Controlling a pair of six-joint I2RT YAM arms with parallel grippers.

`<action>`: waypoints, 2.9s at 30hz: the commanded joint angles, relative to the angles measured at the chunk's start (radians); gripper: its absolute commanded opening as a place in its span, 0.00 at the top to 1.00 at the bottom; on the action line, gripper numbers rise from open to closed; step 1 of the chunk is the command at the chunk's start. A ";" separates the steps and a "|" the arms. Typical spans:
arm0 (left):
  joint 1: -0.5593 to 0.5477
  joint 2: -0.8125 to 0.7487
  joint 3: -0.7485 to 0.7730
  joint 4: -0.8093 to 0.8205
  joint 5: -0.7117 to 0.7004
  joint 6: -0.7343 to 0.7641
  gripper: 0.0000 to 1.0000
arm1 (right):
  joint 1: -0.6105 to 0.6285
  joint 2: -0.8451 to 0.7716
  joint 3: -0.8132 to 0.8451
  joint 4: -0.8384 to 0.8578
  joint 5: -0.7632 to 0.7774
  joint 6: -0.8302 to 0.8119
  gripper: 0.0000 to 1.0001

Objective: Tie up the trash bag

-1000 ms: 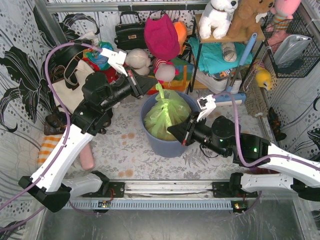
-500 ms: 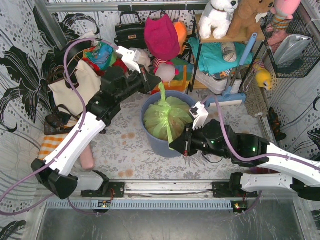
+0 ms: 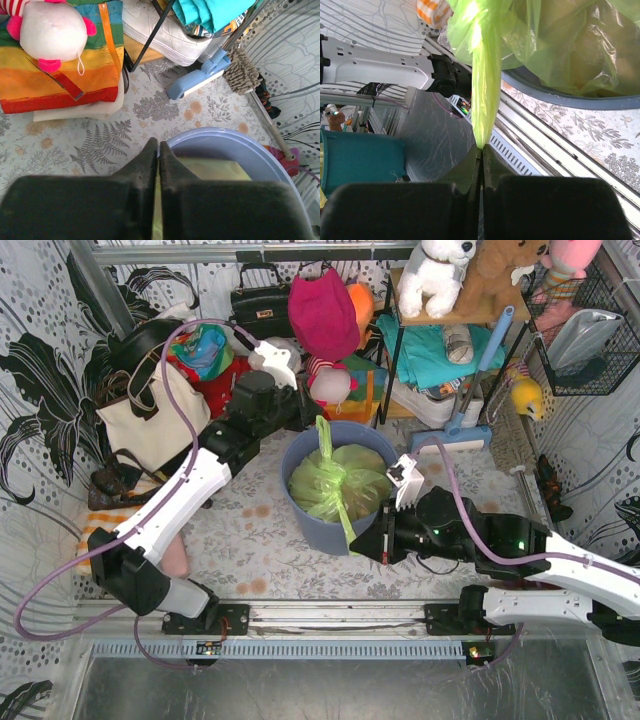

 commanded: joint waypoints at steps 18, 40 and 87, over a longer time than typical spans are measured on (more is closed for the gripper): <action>0.012 -0.302 -0.006 -0.042 0.102 -0.250 0.29 | 0.005 0.015 0.112 0.027 0.289 -0.011 0.46; -0.032 -0.256 -0.198 0.176 0.315 -0.383 0.31 | 0.005 0.137 0.105 0.144 0.347 -0.102 0.59; -0.033 -0.231 -0.222 0.197 0.340 -0.394 0.56 | 0.001 0.130 0.025 0.172 0.324 -0.134 1.00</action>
